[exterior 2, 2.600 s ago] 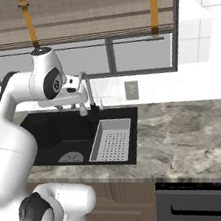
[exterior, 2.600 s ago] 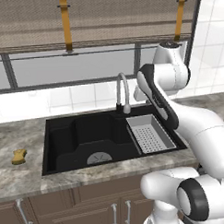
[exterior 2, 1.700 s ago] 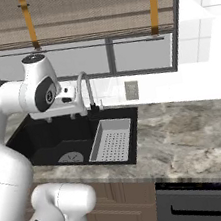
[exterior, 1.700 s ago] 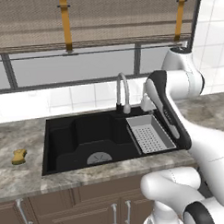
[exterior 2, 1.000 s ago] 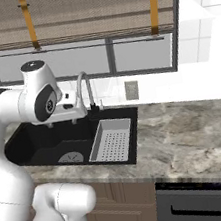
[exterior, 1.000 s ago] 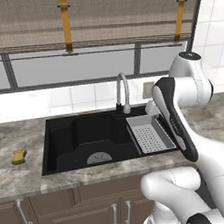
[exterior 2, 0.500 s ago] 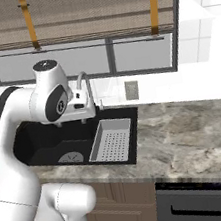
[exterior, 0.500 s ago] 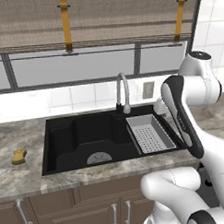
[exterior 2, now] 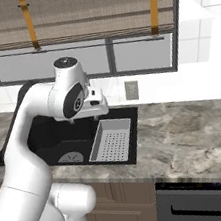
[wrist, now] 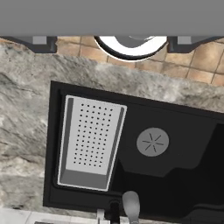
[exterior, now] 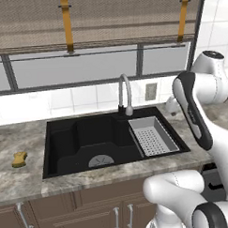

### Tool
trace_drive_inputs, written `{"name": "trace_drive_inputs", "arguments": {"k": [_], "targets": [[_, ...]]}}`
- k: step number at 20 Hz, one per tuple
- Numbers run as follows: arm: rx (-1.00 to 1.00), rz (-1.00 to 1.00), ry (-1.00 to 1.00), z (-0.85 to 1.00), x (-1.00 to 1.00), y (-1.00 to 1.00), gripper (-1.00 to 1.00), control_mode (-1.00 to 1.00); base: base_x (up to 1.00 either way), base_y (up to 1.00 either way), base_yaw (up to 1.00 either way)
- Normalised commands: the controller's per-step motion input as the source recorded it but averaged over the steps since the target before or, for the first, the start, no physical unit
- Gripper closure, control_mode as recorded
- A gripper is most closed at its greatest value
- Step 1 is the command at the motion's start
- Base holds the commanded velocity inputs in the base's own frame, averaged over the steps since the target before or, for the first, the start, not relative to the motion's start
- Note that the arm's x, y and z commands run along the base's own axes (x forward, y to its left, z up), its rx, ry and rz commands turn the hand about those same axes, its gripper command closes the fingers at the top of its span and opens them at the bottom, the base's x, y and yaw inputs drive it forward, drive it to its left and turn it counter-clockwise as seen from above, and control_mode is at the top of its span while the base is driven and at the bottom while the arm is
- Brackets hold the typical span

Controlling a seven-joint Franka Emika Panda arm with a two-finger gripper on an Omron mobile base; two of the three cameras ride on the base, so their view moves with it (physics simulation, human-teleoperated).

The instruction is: Soak the sponge with water for a few seconds and then drop it inside the sink.

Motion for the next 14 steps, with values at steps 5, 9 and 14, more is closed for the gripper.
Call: {"name": "trace_drive_inputs", "arguments": {"k": [5,9,14], "targets": [[0.13,0.09,-0.03,-0.07,0.06,-0.11,-1.00,-1.00,0.00,0.00,0.00],[0.16,0.12,-0.05,-0.16,0.13,0.00,-1.00,-1.00,0.00,0.00,0.00],[0.17,0.10,-0.07,-0.13,0.04,0.00,-1.00,-1.00,0.00,0.00,0.00]]}}
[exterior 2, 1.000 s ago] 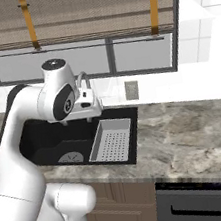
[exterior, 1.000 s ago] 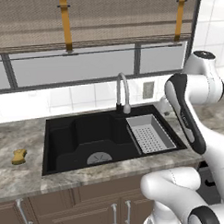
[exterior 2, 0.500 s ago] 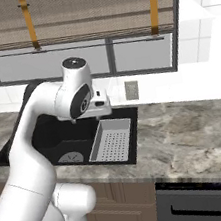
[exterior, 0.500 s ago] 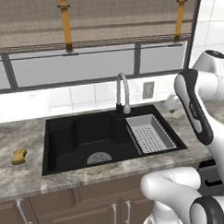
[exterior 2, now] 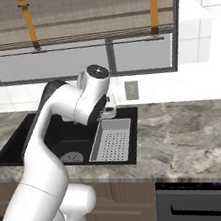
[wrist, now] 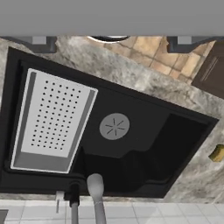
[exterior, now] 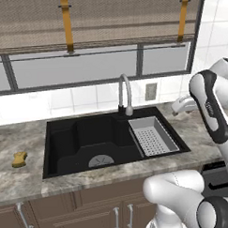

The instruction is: Soak the sponge with water for a few seconds and then drop it inside the sink.

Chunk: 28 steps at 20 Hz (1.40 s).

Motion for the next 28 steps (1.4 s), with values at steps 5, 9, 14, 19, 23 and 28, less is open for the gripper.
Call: {"name": "trace_drive_inputs", "arguments": {"k": [5,9,14,19,23,28], "targets": [[0.15,0.06,-0.07,-0.06,0.05,0.00,-1.00,-1.00,0.00,0.00,0.00],[0.12,0.03,-0.09,0.00,0.06,0.00,-1.00,-1.00,0.00,0.00,0.00],[0.07,0.00,-0.11,0.00,0.01,0.00,-1.00,-1.00,0.00,0.00,0.00],[0.01,0.00,-0.07,0.00,0.00,0.00,-1.00,-1.00,0.00,0.00,0.00],[0.00,0.00,-0.08,0.00,0.00,0.00,-1.00,-1.00,0.00,0.00,0.00],[0.00,0.00,-0.10,0.00,0.00,0.03,-1.00,-1.00,0.00,0.00,0.00]]}}
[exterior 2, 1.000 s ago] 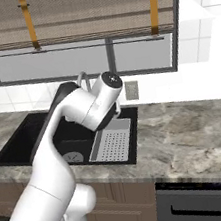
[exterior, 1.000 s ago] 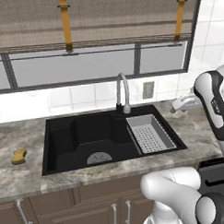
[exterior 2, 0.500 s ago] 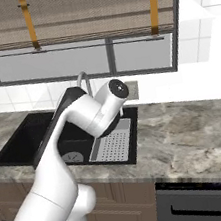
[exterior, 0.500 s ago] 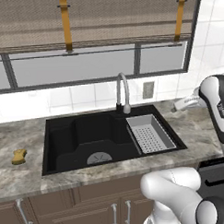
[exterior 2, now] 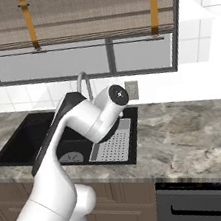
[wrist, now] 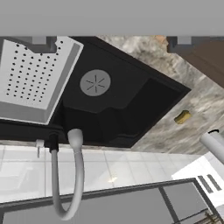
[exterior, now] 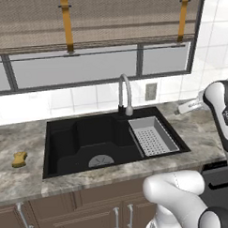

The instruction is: Soak the sponge with water for a few seconds and then drop it inside the sink.

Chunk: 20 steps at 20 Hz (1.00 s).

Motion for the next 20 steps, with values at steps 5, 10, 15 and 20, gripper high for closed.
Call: {"name": "trace_drive_inputs", "arguments": {"k": [5,10,15,20], "targets": [[0.00,0.00,-0.13,0.00,0.00,0.02,-1.00,-1.00,0.00,0.00,0.00],[0.00,0.00,-0.13,-0.02,0.00,0.02,-1.00,-1.00,0.00,0.00,0.00],[0.00,0.00,-0.11,-0.09,0.06,0.01,-1.00,-1.00,0.00,0.00,0.00],[0.00,0.00,-0.11,-0.09,0.09,0.02,-1.00,-1.00,0.00,0.00,0.00]]}}
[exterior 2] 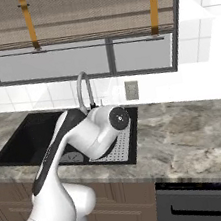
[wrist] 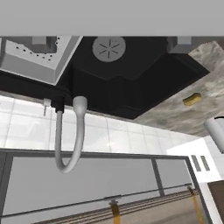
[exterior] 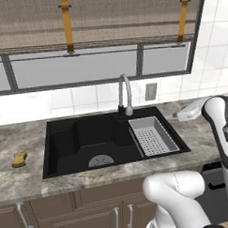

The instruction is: Soak the sponge with water for a few seconds and then drop it inside the sink.

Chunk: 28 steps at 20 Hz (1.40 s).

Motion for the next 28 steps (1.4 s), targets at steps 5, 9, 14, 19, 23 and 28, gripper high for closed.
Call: {"name": "trace_drive_inputs", "arguments": {"k": [5,9,14,19,23,28], "targets": [[0.00,0.00,-0.10,-0.05,0.11,0.02,-1.00,-1.00,0.00,0.00,0.00],[0.00,0.00,-0.07,0.00,0.11,0.00,-1.00,-1.00,0.00,0.00,0.00],[0.00,0.00,-0.05,-0.01,0.14,0.00,-1.00,-1.00,0.00,0.00,0.00],[0.00,0.00,-0.04,-0.06,0.16,0.00,-1.00,-1.00,0.00,0.00,0.00],[0.00,0.00,-0.03,-0.07,0.18,0.00,-1.00,-1.00,0.00,0.00,0.00],[0.02,0.00,0.00,-0.20,0.29,0.03,-1.00,-1.00,0.00,0.00,0.00]]}}
